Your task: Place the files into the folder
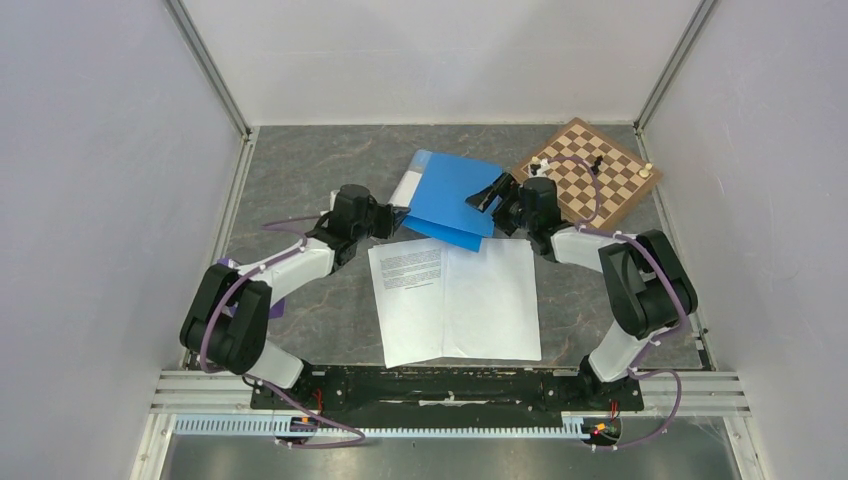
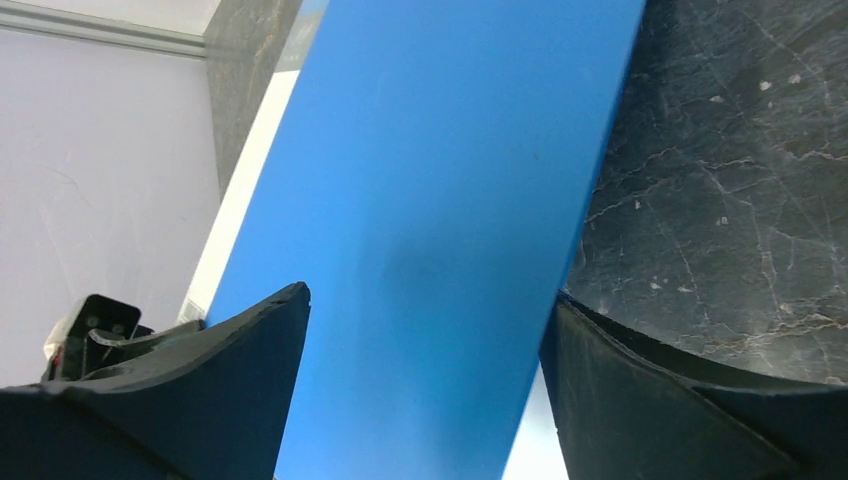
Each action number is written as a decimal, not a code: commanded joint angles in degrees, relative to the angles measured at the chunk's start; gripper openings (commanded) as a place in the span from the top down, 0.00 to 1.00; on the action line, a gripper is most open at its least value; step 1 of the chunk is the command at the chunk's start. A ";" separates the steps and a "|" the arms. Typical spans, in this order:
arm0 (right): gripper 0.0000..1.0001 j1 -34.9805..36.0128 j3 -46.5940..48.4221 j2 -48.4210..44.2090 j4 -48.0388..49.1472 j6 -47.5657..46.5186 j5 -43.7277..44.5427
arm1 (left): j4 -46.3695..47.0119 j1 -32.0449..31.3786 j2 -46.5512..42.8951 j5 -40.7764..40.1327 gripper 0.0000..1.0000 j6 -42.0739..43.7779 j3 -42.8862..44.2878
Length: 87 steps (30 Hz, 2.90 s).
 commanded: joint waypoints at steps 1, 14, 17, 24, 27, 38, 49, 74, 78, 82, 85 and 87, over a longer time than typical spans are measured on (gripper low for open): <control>0.21 -0.17 -2.60 -1.71 4.08 1.75 -0.58 | 1.24 -1.16 -3.20 1.77 0.98 -0.82 -2.26; 1.00 -0.17 -5.07 -8.40 -1.05 -4.38 -0.36 | -0.34 -5.16 -11.58 4.43 0.97 4.47 -8.22; 1.00 -0.08 -4.21 -13.31 -7.32 -8.50 -0.26 | -5.89 -6.89 -16.69 5.02 0.77 9.28 -8.38; 1.00 0.52 -1.18 -25.14 -22.78 -16.23 -0.04 | -20.23 -11.06 -25.58 7.75 0.44 20.72 -4.69; 1.00 2.30 1.93 -28.94 -29.61 -18.98 1.04 | -25.74 -11.83 -29.49 7.53 0.43 25.60 -3.23; 1.00 13.35 18.01 -32.57 -46.95 -22.90 8.93 | -39.52 -10.75 -27.64 1.30 0.42 40.15 11.60; 0.51 34.55 13.87 -28.54 -42.57 -18.71 24.83 | -42.53 -3.30 -25.20 2.71 0.38 46.95 17.42; 0.06 57.23 19.00 -7.11 -15.60 -27.30 19.49 | -61.88 3.74 -23.70 -7.27 0.38 60.42 37.24; 0.03 57.22 16.94 -6.68 -13.82 -28.77 18.46 | -61.06 3.81 -23.81 -4.42 0.45 58.84 32.25; 0.02 57.18 14.93 -10.71 -13.22 -30.41 19.37 | -60.22 3.88 -23.36 -3.93 0.52 58.01 28.06; 0.02 56.56 13.47 -14.68 -14.13 -32.14 21.75 | -57.73 3.83 -22.44 -2.99 0.54 57.18 24.39; 0.02 55.01 12.99 -16.48 -15.14 -32.19 22.24 | -55.44 3.83 -20.36 -0.80 0.57 56.44 22.50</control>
